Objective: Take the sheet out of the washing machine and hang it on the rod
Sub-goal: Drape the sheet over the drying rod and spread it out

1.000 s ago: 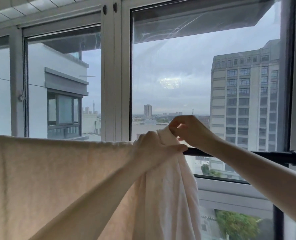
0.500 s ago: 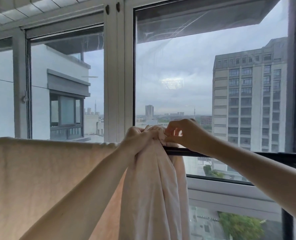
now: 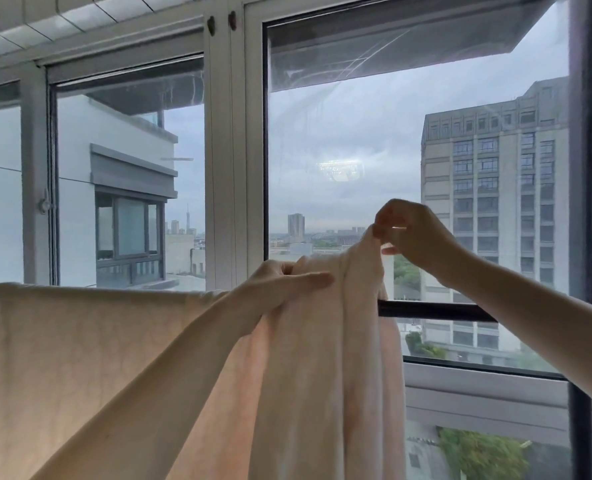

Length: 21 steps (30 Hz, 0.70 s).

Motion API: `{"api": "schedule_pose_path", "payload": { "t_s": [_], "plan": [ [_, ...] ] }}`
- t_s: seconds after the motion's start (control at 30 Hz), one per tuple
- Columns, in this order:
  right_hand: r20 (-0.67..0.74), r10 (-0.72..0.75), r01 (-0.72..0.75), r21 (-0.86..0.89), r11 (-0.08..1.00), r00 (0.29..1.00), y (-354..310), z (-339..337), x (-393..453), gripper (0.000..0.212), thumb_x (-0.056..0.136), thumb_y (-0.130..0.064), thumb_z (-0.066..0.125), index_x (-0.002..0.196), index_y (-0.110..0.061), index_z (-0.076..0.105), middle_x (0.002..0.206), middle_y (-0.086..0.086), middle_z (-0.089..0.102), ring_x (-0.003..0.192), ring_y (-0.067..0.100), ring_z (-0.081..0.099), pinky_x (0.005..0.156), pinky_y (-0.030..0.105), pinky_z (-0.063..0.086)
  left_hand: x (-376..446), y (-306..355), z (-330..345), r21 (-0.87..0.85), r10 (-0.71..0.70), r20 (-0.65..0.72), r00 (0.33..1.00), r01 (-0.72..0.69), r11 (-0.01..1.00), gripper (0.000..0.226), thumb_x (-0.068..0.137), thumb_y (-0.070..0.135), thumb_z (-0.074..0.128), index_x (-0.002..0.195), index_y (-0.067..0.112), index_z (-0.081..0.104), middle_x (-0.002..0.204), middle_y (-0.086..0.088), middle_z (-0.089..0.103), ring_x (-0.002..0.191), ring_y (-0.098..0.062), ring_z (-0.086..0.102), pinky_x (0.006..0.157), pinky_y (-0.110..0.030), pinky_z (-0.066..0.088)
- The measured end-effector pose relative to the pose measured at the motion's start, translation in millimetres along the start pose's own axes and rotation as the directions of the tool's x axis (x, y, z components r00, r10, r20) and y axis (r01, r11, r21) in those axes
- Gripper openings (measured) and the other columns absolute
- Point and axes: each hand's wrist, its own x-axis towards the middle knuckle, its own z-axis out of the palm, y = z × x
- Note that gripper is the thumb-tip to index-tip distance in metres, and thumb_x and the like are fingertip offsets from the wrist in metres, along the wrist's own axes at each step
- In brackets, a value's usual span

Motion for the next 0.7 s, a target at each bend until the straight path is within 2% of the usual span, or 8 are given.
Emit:
{"api": "schedule_pose_path", "payload": {
  "t_s": [0.07,0.1,0.17,0.23,0.33,0.43,0.57,0.7],
  "plan": [
    [-0.001,0.085,-0.085,0.072,0.994,0.996,3,-5,-4,0.008,0.093,-0.007,0.056,0.087,-0.011,0.057,0.083,0.006,0.067,0.078,0.019,0.067,0.064,0.029,0.060,1,-2,-2,0.001,-0.008,0.006,1.000,0.008,1.000,0.068,0.071,0.063,0.068,0.100,0.001,0.070,0.098,-0.008,0.073,0.095,-0.021,0.068,0.094,-0.036,0.049],
    [0.008,0.102,-0.102,0.059,0.993,0.995,5,-7,-6,0.008,0.095,-0.009,0.054,0.088,-0.012,0.056,0.083,0.007,0.066,0.077,0.020,0.066,0.064,0.031,0.059,2,-3,-1,-0.017,-0.004,0.011,1.000,0.004,1.000,0.065,0.078,0.063,0.060,0.099,0.002,0.071,0.098,-0.005,0.073,0.094,-0.019,0.068,0.096,-0.035,0.048],
    [0.003,0.117,-0.117,0.021,0.993,0.993,13,-11,-10,0.009,0.096,-0.012,0.050,0.088,-0.014,0.054,0.087,0.005,0.063,0.078,0.023,0.064,0.067,0.040,0.060,1,-4,1,-0.072,0.025,0.007,1.000,-0.024,0.997,0.046,0.092,0.045,0.048,0.096,0.007,0.074,0.098,-0.005,0.074,0.097,-0.018,0.068,0.096,-0.032,0.046],
    [-0.045,0.130,-0.131,-0.023,0.991,0.991,20,-20,-12,0.010,0.097,-0.016,0.049,0.088,-0.019,0.053,0.094,0.005,0.063,0.081,0.028,0.063,0.072,0.046,0.058,0,-5,3,-0.079,0.071,-0.035,0.997,-0.074,0.994,0.034,0.095,0.021,0.044,0.094,0.008,0.075,0.097,-0.005,0.074,0.100,-0.019,0.067,0.096,-0.030,0.046],
    [-0.136,0.111,-0.125,-0.104,0.987,0.985,22,-40,-16,0.015,0.096,-0.016,0.048,0.086,-0.026,0.052,0.094,0.001,0.062,0.080,0.027,0.061,0.073,0.045,0.054,-2,-6,4,0.126,0.162,-0.073,0.984,-0.152,0.980,0.030,0.089,0.002,0.046,0.091,0.013,0.075,0.092,0.002,0.074,0.096,-0.012,0.067,0.087,-0.020,0.049],
    [-0.193,0.059,-0.096,-0.189,0.977,0.979,20,-63,-22,0.005,0.095,-0.014,0.051,0.092,-0.018,0.053,0.093,0.002,0.064,0.081,0.027,0.064,0.073,0.049,0.058,-2,-11,4,0.335,0.234,-0.059,0.971,-0.201,0.920,0.017,0.087,0.006,0.060,0.092,0.017,0.074,0.088,0.007,0.072,0.086,-0.004,0.066,0.071,-0.010,0.047],
    [-0.237,-0.019,-0.060,-0.321,0.945,0.971,17,-82,-32,0.002,0.094,-0.014,0.054,0.092,-0.014,0.054,0.091,0.006,0.065,0.076,0.028,0.064,0.069,0.048,0.057,0,-16,5,0.455,0.329,-0.088,0.940,-0.256,0.853,0.004,0.083,0.021,0.071,0.085,0.018,0.074,0.079,0.008,0.072,0.077,-0.005,0.067,0.071,-0.017,0.050],
    [-0.231,0.028,-0.109,-0.348,0.931,0.973,19,-93,-36,0.005,0.095,-0.020,0.053,0.094,-0.015,0.056,0.090,0.004,0.065,0.071,0.029,0.063,0.062,0.044,0.055,1,-16,13,0.495,0.375,-0.178,0.910,-0.247,0.833,0.009,0.082,0.023,0.072,0.077,0.015,0.072,0.072,0.004,0.070,0.073,-0.011,0.065,0.066,-0.020,0.046]
  ]
}}
